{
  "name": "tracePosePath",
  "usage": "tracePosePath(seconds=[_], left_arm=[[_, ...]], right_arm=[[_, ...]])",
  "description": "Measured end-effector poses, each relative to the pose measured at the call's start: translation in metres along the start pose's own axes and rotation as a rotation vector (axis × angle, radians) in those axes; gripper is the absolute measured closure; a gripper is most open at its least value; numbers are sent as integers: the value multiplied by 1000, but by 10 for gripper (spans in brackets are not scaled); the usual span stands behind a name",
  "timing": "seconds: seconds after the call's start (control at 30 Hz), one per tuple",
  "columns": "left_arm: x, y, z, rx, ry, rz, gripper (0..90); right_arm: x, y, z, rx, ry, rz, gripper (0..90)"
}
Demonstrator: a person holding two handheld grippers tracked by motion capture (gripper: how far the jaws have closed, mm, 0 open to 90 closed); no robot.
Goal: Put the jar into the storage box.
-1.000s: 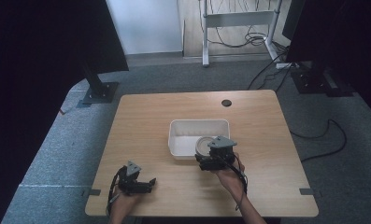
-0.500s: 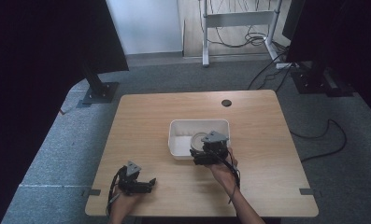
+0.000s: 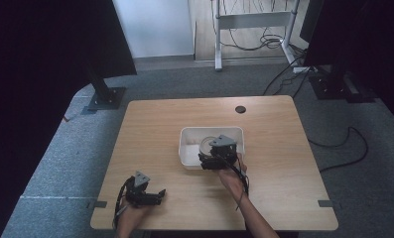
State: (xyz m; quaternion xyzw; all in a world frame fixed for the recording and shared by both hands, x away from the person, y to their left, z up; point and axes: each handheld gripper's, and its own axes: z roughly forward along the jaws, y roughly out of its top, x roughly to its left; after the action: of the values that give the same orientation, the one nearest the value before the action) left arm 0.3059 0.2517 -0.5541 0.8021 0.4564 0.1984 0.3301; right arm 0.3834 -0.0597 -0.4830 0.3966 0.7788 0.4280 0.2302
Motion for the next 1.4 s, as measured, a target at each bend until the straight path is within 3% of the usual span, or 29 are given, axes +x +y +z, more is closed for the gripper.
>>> tracePosePath(seconds=[0.87,1.4], left_arm=[[0,0,0,6,-1,3,25],[0,0,0,6,-1,3,24]], right_arm=[[4,-15,41,57,-52,21,95],[1,-19,46,91,-44,64,93]])
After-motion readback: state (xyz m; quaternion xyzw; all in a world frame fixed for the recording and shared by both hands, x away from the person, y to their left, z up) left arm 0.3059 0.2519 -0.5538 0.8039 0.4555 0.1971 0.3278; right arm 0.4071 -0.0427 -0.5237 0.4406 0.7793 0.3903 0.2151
